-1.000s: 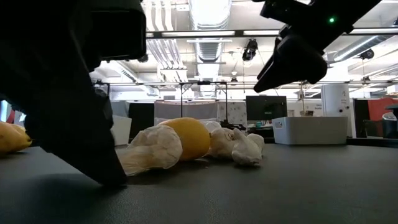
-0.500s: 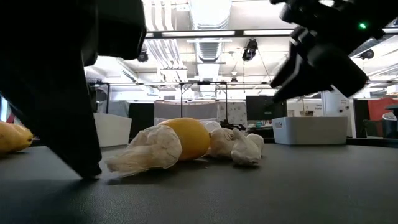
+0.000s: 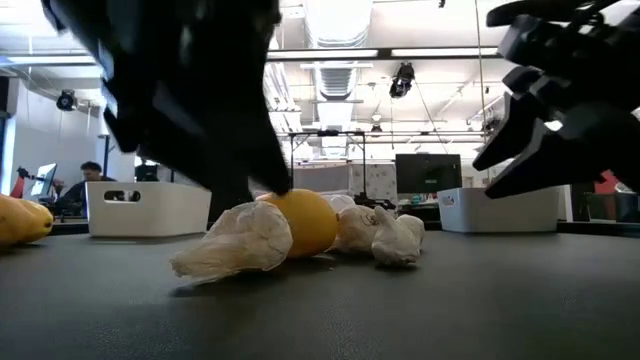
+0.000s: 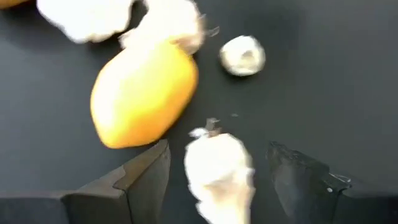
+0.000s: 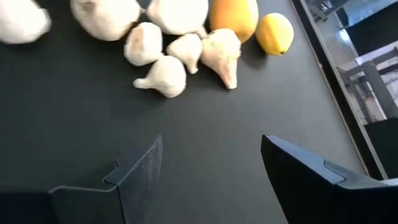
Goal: Sort produce into baskets
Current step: Put the big garlic into the bottom white bin
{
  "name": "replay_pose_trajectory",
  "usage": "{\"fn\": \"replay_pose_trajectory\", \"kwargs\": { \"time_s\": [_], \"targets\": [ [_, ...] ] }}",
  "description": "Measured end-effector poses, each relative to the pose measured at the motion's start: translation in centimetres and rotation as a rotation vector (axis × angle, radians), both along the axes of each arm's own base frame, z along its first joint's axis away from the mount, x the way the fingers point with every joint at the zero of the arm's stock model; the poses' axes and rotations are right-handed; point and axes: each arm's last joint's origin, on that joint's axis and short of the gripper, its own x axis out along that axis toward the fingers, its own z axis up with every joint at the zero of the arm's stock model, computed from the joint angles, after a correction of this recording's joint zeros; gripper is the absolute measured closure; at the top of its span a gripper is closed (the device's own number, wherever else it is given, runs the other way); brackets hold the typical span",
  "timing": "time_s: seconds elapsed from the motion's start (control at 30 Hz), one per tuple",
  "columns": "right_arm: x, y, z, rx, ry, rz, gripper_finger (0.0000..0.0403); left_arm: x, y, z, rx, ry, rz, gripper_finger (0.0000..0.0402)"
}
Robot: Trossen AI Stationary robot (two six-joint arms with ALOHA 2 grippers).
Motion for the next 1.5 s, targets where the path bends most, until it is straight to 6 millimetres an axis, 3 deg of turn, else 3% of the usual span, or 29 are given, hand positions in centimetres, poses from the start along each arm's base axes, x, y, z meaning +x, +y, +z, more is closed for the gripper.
{"fn": "replay_pose_trajectory", "kwargs": {
  "time_s": [0.53,0.8,1.0,1.3,1.5],
  "targets": [
    [-0.5,0.8,0.0,0.006,-0.002,0.03,0.0137,0.3,-0.2,-3.2,-0.006,0.067,0.016,0.0157],
    [-0.5,0.8,0.0,0.006,-0.002,0.03,0.0145,0.3,-0.2,-3.0,-0.018,0.054,0.035,0.0242],
    [-0.5,0.8,0.0,0.007,-0.003,0.029,0.0141,-0.4,-0.6,1.0,-0.113,0.14,-0.014,0.0311],
    [-0.7,0.7,-0.2,0.011,-0.005,0.023,0.0149,-5.3,-1.5,9.6,-0.152,0.57,0.074,0.0306],
    [-0.7,0.7,-0.2,0.012,-0.007,0.023,0.0153,-9.7,-3.3,10.2,-0.192,0.806,0.215,0.0307]
  ]
}}
